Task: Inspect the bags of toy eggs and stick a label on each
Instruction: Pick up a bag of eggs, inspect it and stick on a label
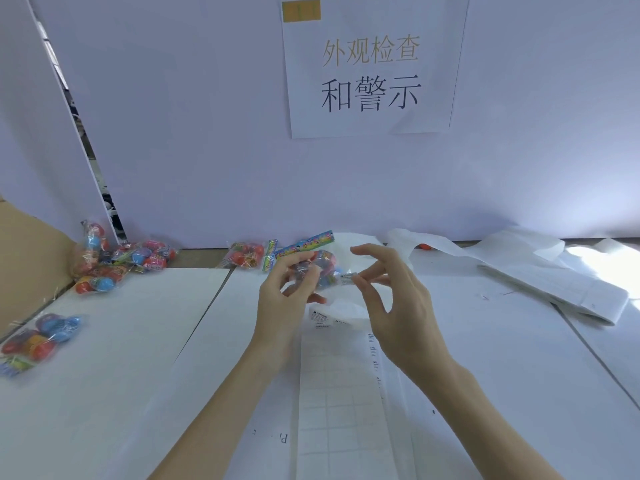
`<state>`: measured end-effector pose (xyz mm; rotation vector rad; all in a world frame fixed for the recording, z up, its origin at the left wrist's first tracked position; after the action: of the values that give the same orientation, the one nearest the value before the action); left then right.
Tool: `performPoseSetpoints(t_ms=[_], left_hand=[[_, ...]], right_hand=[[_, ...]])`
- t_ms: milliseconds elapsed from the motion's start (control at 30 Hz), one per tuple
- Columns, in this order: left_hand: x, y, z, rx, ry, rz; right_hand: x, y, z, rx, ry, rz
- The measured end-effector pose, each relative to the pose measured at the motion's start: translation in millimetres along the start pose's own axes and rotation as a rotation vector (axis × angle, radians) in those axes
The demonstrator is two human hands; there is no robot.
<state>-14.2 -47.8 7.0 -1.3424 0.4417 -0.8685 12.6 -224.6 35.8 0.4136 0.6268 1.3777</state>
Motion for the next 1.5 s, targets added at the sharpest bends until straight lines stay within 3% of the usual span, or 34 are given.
performPoseSetpoints(t_ms=[167, 333, 533, 700, 833, 1000, 1200, 1500], left_hand=[[-7.9, -2.1, 9.7, -0.166, 0.039, -0.170], [3.2, -4.5, 2.8, -0.186, 0.162, -0.249], [8.4, -4.2, -10.0, -0.143, 0.290, -0.071], [8.5, -3.7, -12.6, -0.035, 0.282, 0.150], [11.1, -9.3, -15.7, 0.021, 0.386, 0.138], [8.2, -2.7, -8.0, -0.063, 0.292, 0.104], [3.0, 0.7, 2.8, -0.168, 0.184, -0.115], [4.0, -0.6, 0.1, -0.173, 0.194, -0.163]], right_hand=[[-7.4, -8.1, 4.8, 0.294, -0.116, 0.195], [-6.3, -21.9, 3.8, 0.887, -0.090, 0.829], [8.0, -8.8, -1.0, 1.080, 0.083, 1.129], [2.2, -6.3, 4.4, 1.024, 0.062, 1.159], [1.3, -8.2, 4.5, 0.971, 0.083, 1.055], [-3.5, -14.0, 9.3, 0.967, 0.026, 0.978], [-13.3, -21.7, 10.6, 0.737, 0.056, 0.463], [-3.7, -24.9, 3.7, 0.646, 0.131, 0.212]])
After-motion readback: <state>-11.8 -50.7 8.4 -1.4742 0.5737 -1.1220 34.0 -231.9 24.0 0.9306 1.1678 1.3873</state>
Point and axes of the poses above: each hand's wrist, its own z-axis towards the middle knuckle, its own x-axis out of the palm, y = z × x, the point moved 4 cm from there along z, towards the middle knuckle, and after that the axes turned 12 degrees about -y, right-handed, at the moved point
